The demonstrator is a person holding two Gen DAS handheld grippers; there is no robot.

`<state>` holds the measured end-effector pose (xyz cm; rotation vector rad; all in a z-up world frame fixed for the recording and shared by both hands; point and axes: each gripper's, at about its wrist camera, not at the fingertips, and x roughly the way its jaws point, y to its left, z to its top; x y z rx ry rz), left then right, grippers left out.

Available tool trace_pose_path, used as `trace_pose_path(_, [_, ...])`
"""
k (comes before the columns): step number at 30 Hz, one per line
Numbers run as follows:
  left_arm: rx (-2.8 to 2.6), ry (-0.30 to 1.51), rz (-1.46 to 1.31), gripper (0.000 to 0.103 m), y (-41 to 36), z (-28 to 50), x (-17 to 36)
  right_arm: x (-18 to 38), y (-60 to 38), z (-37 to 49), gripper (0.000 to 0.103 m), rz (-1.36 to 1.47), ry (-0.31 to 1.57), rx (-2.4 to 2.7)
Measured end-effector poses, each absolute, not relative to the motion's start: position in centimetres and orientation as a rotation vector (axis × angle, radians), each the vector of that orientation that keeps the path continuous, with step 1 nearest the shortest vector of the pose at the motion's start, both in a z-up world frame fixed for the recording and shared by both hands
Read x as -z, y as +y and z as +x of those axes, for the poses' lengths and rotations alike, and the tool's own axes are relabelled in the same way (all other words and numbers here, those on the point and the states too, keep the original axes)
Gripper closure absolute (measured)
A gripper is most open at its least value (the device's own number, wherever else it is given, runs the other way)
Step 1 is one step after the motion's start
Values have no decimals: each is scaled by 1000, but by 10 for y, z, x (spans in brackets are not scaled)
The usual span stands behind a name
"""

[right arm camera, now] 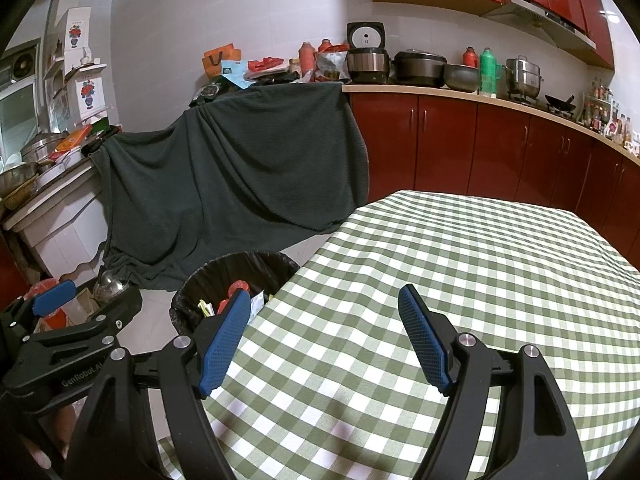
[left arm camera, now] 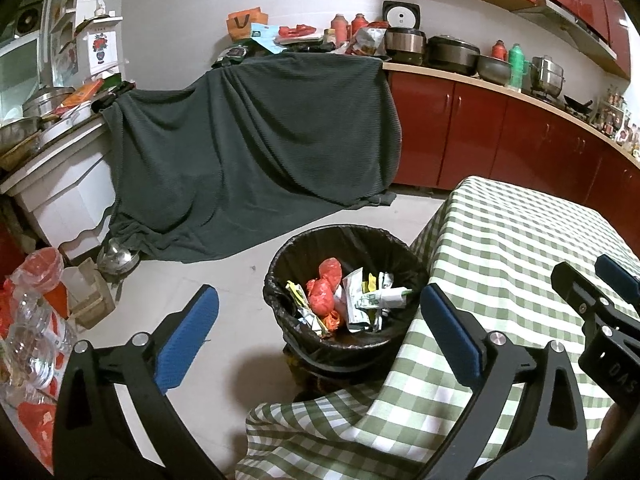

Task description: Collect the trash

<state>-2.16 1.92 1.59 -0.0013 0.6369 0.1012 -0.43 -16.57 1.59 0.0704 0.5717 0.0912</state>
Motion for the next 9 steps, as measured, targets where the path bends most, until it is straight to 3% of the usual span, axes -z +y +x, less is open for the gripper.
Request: trace_pose_path(9, [-4,719,-23,5,6,-9,-6,-12,-174,-1,28,83,576,-70])
